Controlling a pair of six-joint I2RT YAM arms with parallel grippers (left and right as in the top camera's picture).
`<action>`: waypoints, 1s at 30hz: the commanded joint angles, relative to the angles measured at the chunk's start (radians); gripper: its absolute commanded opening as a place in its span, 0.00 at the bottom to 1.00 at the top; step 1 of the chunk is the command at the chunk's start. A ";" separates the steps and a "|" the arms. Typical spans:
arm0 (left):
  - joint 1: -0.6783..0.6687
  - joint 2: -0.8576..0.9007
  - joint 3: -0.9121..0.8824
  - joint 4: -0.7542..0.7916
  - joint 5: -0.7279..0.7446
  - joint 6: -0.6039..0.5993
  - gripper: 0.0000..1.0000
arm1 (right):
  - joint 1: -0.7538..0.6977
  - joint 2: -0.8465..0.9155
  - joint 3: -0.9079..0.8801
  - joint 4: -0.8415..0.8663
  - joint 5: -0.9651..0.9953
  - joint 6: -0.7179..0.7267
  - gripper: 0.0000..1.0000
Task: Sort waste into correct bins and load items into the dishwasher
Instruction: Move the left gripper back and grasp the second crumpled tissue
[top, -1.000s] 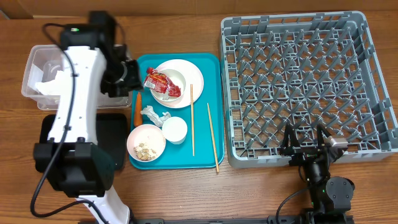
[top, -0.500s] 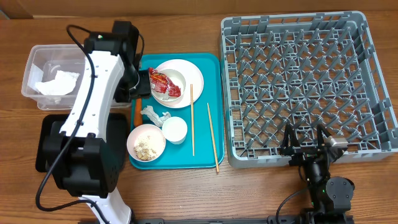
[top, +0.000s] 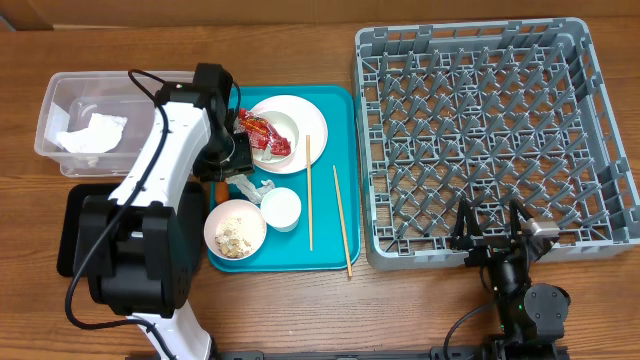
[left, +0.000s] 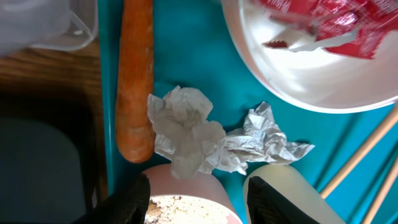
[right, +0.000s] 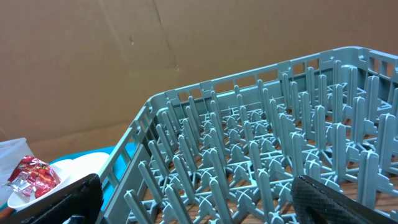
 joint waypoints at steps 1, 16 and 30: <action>-0.016 -0.001 -0.053 0.047 0.011 -0.011 0.54 | -0.003 -0.009 -0.010 0.003 0.009 0.004 1.00; -0.035 -0.001 -0.130 0.181 0.010 -0.010 0.48 | -0.003 -0.009 -0.010 0.003 0.009 0.004 1.00; -0.035 -0.001 -0.134 0.181 -0.002 -0.010 0.74 | -0.003 -0.009 -0.010 0.003 0.009 0.004 1.00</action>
